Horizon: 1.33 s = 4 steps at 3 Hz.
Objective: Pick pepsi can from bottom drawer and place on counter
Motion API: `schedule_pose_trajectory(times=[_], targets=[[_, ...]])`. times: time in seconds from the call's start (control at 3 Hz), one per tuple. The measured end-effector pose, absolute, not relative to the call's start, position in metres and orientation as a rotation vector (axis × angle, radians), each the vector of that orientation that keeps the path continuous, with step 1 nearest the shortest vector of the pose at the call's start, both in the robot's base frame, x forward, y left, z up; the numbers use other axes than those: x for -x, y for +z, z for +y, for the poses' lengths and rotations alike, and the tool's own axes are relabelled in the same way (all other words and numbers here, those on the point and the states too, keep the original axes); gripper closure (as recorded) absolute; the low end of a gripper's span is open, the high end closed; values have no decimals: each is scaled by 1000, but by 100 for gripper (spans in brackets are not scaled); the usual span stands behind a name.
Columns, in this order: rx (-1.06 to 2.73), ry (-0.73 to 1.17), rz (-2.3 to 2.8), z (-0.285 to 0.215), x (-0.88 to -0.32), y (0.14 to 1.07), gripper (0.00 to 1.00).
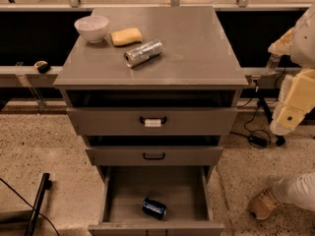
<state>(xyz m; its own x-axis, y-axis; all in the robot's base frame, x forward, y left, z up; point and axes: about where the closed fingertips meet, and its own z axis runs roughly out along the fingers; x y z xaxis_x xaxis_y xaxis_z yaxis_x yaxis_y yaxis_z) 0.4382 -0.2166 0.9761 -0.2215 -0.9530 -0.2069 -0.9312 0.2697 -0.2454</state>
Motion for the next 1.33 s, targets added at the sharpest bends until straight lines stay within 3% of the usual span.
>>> schedule_pose_trajectory(times=[0.67,1.33], targets=[[1671,-66,2229,-211,-444,949,0],[1572,40,2220,-200,-418,860,0]])
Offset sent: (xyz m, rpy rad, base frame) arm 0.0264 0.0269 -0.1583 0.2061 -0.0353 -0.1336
